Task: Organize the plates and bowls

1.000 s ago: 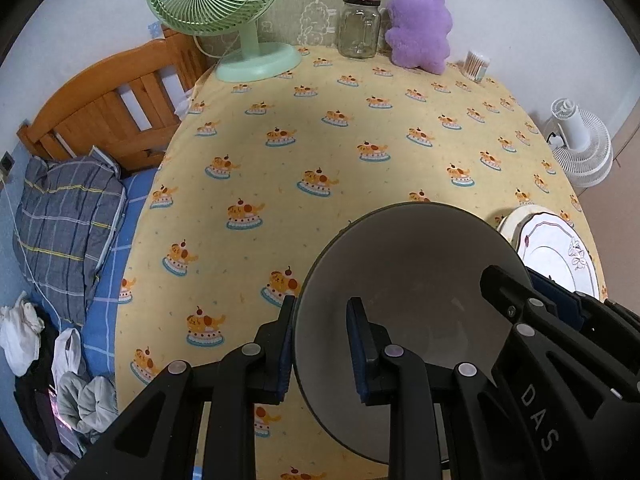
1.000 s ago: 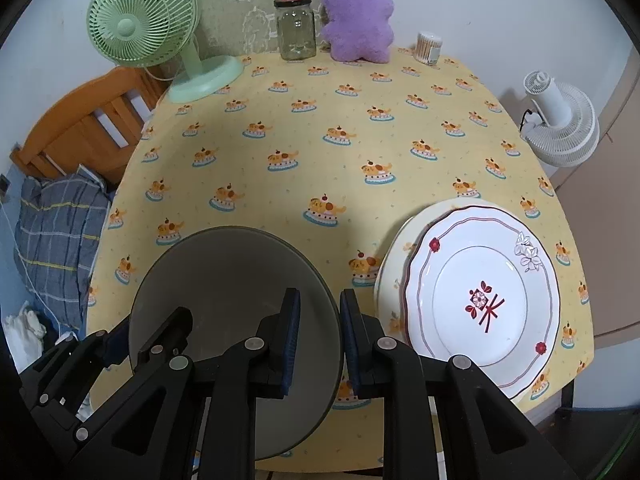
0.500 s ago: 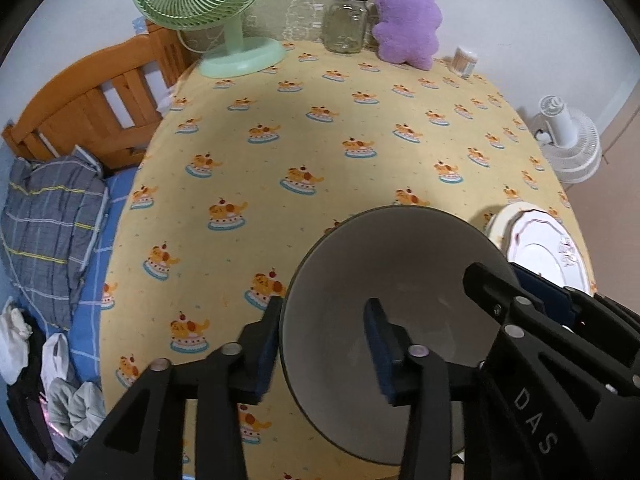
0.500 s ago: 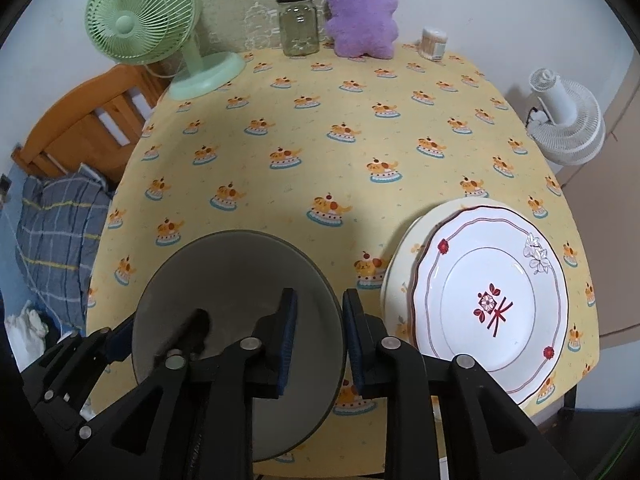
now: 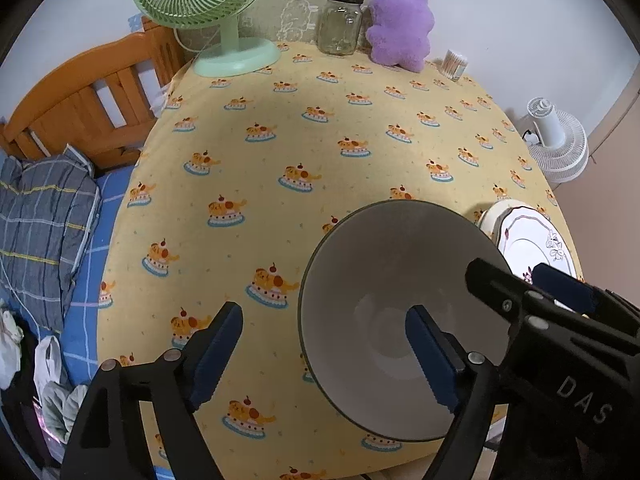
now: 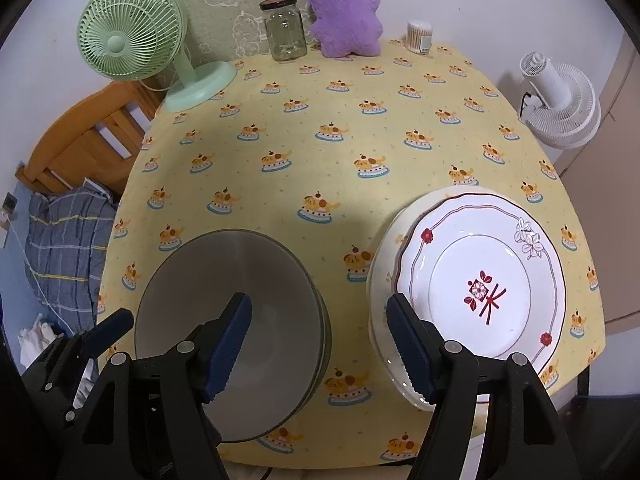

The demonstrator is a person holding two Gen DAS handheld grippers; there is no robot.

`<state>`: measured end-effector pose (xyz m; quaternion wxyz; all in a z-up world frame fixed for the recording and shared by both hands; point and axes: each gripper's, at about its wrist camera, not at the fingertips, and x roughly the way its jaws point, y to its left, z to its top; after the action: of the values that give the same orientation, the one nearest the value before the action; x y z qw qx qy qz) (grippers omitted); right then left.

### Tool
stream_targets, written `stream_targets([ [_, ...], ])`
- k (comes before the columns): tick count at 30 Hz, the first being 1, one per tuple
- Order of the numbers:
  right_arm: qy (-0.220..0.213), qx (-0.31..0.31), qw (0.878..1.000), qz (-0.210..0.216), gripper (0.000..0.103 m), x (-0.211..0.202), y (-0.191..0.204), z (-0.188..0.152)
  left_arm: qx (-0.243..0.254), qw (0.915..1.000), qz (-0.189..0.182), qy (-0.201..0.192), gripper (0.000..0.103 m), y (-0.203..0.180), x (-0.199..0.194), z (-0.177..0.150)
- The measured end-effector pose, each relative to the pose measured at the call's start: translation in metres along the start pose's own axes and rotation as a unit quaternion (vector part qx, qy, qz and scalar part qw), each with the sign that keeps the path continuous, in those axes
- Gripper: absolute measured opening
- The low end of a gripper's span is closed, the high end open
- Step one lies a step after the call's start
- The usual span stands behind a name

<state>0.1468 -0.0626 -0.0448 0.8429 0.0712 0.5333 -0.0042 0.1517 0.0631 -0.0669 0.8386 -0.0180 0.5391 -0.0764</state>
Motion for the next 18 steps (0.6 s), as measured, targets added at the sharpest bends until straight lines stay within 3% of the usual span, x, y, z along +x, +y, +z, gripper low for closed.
stream_targets([
  [3, -0.007, -0.012, 1.0, 0.001, 0.073, 0.003, -0.002, 0.0, -0.011, 0.9999, 0.007, 0.003, 0.085, 0.001, 0.004, 0.0],
  [13, 0.039, 0.001, 0.994, 0.106, 0.073, 0.034, -0.022, 0.008, -0.039, 0.9979, 0.047, 0.023, 0.085, -0.007, 0.01, 0.004],
  [18, 0.058, 0.008, 0.99, 0.132, 0.07, 0.047, -0.025, 0.013, -0.051, 0.9963, 0.064, 0.025, 0.085, -0.009, 0.012, 0.006],
])
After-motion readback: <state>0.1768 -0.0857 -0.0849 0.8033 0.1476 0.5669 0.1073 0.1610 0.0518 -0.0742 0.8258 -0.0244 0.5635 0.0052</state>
